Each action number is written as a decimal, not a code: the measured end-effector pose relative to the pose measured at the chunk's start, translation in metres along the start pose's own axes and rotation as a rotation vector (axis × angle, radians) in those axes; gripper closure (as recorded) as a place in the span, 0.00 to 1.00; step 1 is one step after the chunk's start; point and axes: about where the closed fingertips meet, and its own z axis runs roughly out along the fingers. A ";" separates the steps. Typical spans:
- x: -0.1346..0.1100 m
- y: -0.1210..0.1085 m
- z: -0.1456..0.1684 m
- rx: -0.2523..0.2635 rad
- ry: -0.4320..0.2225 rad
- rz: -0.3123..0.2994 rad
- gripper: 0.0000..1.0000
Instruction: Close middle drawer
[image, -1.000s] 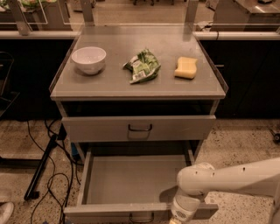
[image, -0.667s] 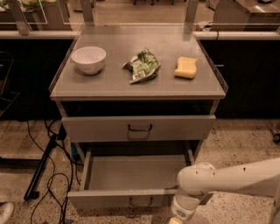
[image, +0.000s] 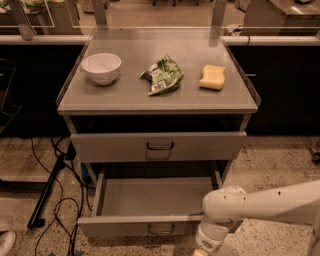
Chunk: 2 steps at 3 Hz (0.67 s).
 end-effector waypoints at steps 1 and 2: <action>0.000 0.000 0.000 0.000 0.000 0.000 0.49; -0.002 -0.002 0.000 0.007 -0.008 0.005 0.80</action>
Offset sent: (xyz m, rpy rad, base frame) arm 0.0018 0.0008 -0.0004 0.0032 0.0025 -0.0023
